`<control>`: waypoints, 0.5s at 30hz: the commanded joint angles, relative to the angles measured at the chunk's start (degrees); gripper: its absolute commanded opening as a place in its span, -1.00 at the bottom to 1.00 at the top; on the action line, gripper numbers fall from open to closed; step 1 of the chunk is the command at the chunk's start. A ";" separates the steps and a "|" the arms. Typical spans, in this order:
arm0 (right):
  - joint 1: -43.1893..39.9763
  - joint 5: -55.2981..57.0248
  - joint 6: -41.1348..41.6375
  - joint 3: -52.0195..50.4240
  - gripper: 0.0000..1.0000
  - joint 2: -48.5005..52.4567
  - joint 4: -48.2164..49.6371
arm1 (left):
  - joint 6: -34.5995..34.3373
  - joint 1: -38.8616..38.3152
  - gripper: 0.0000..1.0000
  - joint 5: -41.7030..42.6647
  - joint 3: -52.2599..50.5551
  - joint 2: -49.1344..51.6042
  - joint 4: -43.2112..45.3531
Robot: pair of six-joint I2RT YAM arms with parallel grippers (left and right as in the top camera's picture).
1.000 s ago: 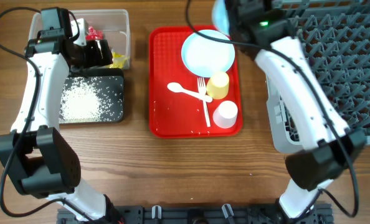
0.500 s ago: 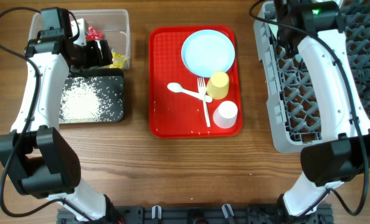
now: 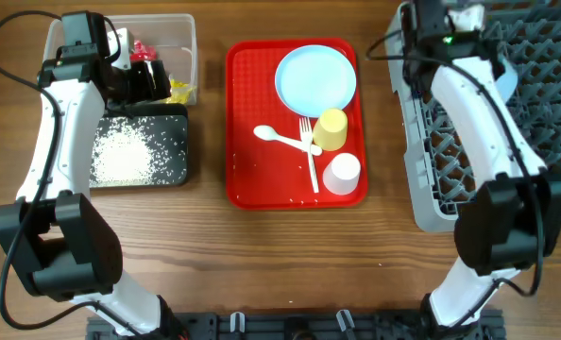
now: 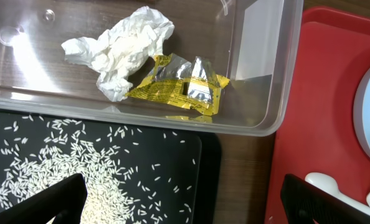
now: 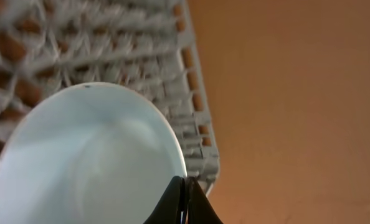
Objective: Sort waste into correct bins and load items into the dishwasher rack
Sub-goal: 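Carry the light-blue bowl into the dish rack and release it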
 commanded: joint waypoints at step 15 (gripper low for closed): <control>2.60 -8.52 1.60 -6.91 -0.92 0.24 7.56 | -0.31 0.17 1.00 -0.31 0.37 -0.63 0.15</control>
